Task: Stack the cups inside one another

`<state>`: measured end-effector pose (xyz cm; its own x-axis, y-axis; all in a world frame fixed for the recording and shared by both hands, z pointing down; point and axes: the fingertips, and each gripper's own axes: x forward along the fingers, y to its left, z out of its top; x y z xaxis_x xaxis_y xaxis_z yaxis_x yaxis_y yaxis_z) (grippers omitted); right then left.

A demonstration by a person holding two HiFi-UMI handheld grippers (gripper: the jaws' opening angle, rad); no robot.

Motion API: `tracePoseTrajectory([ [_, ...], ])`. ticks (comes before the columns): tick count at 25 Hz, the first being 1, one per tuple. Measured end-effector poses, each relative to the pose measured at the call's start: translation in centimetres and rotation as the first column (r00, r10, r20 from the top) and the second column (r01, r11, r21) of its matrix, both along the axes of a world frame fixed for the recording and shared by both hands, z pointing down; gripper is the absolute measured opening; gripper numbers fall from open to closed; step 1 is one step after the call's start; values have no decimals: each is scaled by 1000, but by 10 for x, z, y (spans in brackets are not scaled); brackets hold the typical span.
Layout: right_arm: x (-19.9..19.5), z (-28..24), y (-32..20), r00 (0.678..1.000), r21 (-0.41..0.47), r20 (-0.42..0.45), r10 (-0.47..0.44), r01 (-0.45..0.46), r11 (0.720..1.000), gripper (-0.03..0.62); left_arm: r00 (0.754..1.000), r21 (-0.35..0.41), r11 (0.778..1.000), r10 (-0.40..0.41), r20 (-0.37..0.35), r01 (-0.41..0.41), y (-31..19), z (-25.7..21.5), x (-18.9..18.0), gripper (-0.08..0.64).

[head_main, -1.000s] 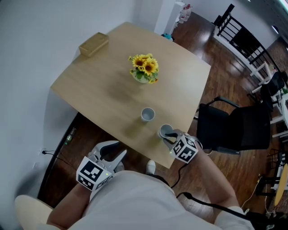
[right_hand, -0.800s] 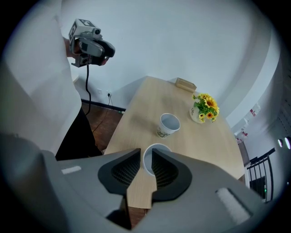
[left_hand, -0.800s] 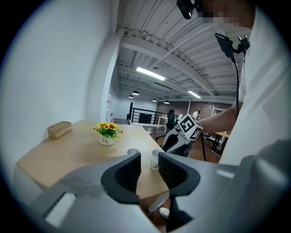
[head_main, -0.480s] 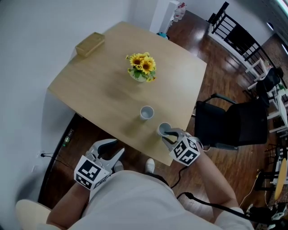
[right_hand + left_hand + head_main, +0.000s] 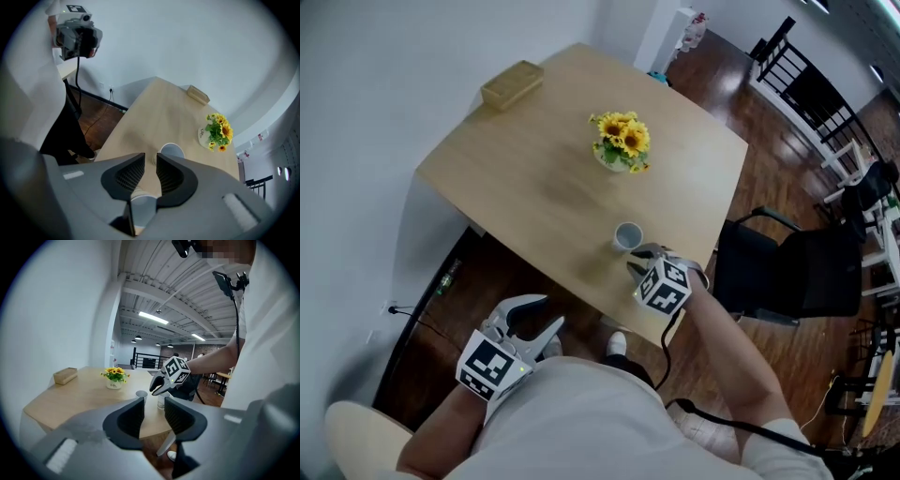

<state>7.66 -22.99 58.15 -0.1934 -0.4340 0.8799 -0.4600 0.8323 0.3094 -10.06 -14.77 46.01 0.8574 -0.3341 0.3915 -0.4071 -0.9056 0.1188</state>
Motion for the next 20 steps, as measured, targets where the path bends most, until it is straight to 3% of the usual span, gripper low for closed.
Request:
tracePoseTrajectory([
  [10,2,59,-38,987,-165,-151,-57,32,986,84,985,-64,983,-174,13,174,4,15,-66,146],
  [13,-1,60,-45,985,-143,-160,-71,48,989,28,980,-69,978,-198,8,198,3,15,-75,146],
  [20,-11,3,-40,991,-53,-104,-82,77,996,25,984,-69,982,-177,-10,176,-5,16,-74,146],
])
